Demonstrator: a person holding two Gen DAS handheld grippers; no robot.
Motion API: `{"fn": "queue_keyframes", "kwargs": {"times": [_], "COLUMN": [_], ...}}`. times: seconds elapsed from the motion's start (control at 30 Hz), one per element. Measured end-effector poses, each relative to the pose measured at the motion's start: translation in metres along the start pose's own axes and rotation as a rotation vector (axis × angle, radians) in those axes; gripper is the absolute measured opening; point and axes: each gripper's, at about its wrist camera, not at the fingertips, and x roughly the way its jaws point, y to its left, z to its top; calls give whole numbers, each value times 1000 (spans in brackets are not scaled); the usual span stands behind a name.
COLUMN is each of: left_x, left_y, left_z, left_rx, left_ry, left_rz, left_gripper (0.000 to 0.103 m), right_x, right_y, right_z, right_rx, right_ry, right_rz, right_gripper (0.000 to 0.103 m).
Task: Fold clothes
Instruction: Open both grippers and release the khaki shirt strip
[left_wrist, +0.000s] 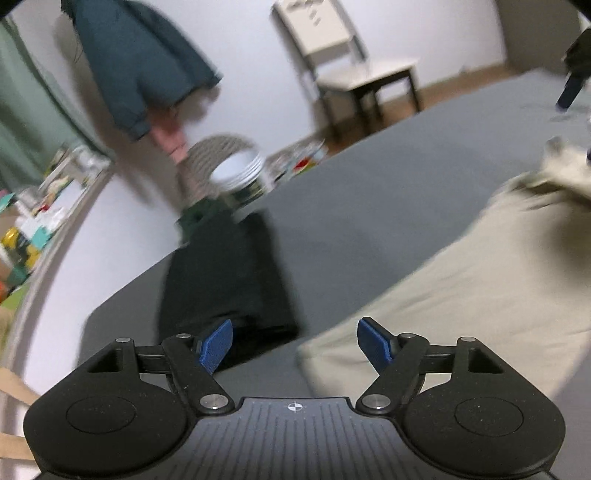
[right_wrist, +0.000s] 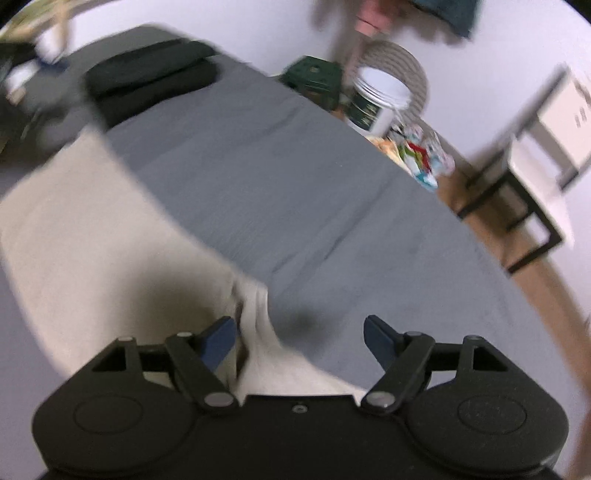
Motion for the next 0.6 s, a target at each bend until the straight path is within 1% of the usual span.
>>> {"fn": "queue_keyframes", "kwargs": {"times": [0.07, 0.13, 0.17, 0.23, 0.3, 0.37, 0.47, 0.6], "left_x": [-15, -23, -27, -32, -31, -23, -16, -6], "left_y": [-29, -61, -77, -108, -132, -149, -164, -164], "left_z": [-3, -8, -10, -14, -15, -15, -23, -33], "left_rx": [4, 17, 23, 31, 22, -5, -65, -152], "left_ry": [-45, -73, -87, -106, -101, -85, -62, -21], "left_rz": [-65, -132, -165, -222, -251, -271, -280, -290], "left_gripper": [76, 76, 76, 76, 76, 76, 76, 76], "right_x": [-25, -46, -56, -70, -69, -62, -51, -30], "right_y": [17, 38, 50, 77, 98, 118, 144, 155], "right_z": [-22, -48, -62, -92, -112, -129, -153, -171], "right_rx": [-120, -255, -329, -495, -629, -752, -925, -1045], "right_ry": [-5, -27, -50, -125, -162, -184, -213, -230], "right_rz": [16, 1, -24, -111, -175, -230, -306, -344], "right_gripper": [77, 77, 77, 75, 74, 69, 65, 62]}}
